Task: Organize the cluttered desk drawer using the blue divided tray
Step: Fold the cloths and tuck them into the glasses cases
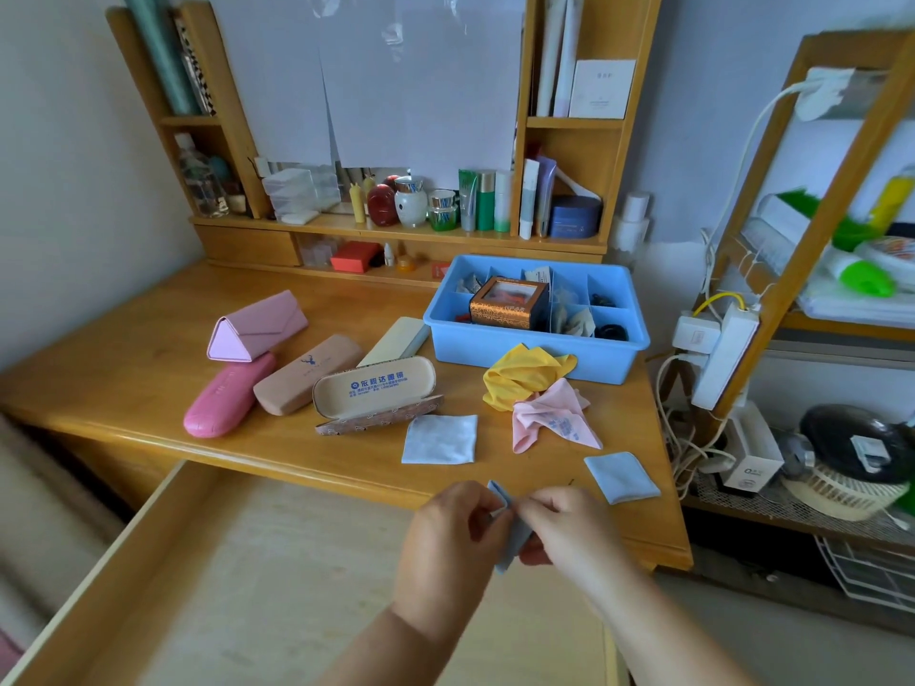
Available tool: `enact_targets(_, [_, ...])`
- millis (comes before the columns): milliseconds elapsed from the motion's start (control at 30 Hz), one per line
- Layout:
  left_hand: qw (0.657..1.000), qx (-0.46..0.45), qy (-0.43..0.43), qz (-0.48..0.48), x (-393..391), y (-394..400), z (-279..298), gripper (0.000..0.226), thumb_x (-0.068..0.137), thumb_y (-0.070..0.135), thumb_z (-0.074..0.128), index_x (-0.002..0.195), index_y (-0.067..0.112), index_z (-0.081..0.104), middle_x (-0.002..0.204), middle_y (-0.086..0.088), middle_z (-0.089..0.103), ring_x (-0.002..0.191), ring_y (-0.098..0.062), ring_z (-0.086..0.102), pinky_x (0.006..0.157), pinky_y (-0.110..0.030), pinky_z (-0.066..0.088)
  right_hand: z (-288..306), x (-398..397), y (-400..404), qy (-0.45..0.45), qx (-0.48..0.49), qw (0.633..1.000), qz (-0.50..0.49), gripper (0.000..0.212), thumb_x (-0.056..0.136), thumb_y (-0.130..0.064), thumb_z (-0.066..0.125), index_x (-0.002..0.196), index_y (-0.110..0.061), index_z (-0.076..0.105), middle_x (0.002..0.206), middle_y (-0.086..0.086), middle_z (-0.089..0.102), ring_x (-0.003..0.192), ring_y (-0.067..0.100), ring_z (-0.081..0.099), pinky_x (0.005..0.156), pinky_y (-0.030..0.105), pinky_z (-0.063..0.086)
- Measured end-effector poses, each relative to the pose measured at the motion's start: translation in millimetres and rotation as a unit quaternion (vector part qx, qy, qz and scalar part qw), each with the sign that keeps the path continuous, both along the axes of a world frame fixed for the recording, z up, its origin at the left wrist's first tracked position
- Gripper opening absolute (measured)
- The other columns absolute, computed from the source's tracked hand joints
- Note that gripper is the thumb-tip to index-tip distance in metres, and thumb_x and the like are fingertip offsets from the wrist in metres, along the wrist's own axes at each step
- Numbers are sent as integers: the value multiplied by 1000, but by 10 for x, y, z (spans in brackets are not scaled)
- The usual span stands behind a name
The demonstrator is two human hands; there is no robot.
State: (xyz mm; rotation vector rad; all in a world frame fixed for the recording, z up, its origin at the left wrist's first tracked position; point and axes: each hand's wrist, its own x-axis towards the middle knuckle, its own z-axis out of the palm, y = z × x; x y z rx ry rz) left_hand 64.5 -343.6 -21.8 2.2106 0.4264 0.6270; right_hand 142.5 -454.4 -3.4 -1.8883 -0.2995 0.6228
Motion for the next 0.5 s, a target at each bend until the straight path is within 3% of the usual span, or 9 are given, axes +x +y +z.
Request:
enact_targets(133, [1000,-16,-7,-12,-50,-72,0,12,70,7,73,75,17,68,68,12,56,69,-6,55,55,-6,37,30,-67,6,76,67,995,-23,32,86,-15,56,57,-12,69,59,6,65,59,19,67,60,31,59])
enact_targets(233, [995,-12,-1,-96,-124,-71,36,12,70,10,69,79,19,70,73,8,59,66,-8,57,61,-17,47,44,-67,-35,78,74,994,15,26,88,-27,62,70,-13,75,71,7,73,71,20,71,69,32,59])
enact_targets(300, [991,-40,14,-129,-157,-41,73,15,74,7,67,77,21,72,74,8,63,66,-8,59,64,-21,50,50,-38,-77,63,51,995,50,24,90,-22,61,73,-13,75,72,6,73,71,15,70,69,27,58])
enact_targets(367, [993,-93,6,-76,-144,21,119,31,76,1,65,73,32,69,72,12,64,59,-3,55,58,-15,44,60,-6,-135,38,19,996,80,23,93,-16,57,76,-12,73,70,3,68,66,11,64,65,23,54])
enact_targets(433, [992,-119,13,-42,-102,83,181,31,78,4,68,85,34,65,76,13,61,51,-2,50,52,-9,37,82,20,-192,-29,-31,989,140,20,94,-15,54,83,-10,70,71,0,62,66,9,56,62,22,47])
enact_targets(500, [982,-147,89,-78,-55,128,230,25,79,14,71,97,30,64,86,14,64,47,-2,50,48,-12,39,94,38,-255,-84,-64,976,190,19,95,-19,53,85,-14,68,68,-6,58,65,6,51,63,23,42])
